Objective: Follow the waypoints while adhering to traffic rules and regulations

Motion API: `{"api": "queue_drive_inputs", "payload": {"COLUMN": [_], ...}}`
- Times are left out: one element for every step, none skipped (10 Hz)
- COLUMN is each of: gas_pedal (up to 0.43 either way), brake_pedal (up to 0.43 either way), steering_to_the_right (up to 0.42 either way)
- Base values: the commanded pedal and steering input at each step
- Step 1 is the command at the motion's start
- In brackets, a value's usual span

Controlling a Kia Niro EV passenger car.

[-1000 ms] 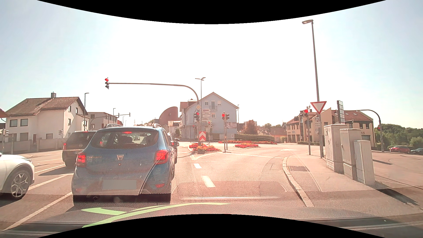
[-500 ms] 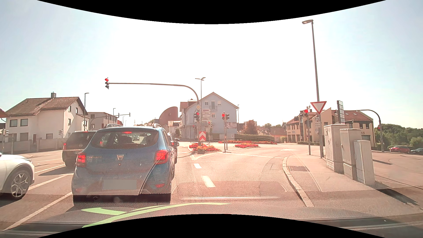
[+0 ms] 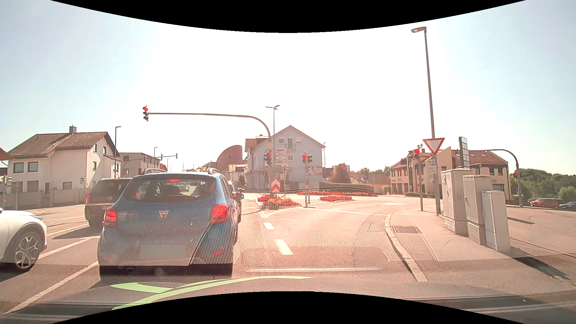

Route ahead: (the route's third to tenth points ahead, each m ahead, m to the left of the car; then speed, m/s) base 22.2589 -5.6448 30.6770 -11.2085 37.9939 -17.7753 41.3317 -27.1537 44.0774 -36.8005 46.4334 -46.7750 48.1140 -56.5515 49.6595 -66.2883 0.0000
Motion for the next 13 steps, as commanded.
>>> {"api": "queue_drive_inputs", "payload": {"gas_pedal": [0.000, 0.000, 0.000, 0.000, 0.000, 0.000, 0.000, 0.000, 0.000, 0.000, 0.000, 0.000, 0.000], "brake_pedal": [0.372, 0.372, 0.372, 0.372, 0.372, 0.372, 0.372, 0.372, 0.372, 0.372, 0.372, 0.372, 0.372], "steering_to_the_right": [0.073, 0.073, 0.073, 0.073, 0.073, 0.073, 0.073, 0.073, 0.073, 0.073, 0.073, 0.073, 0.073]}}
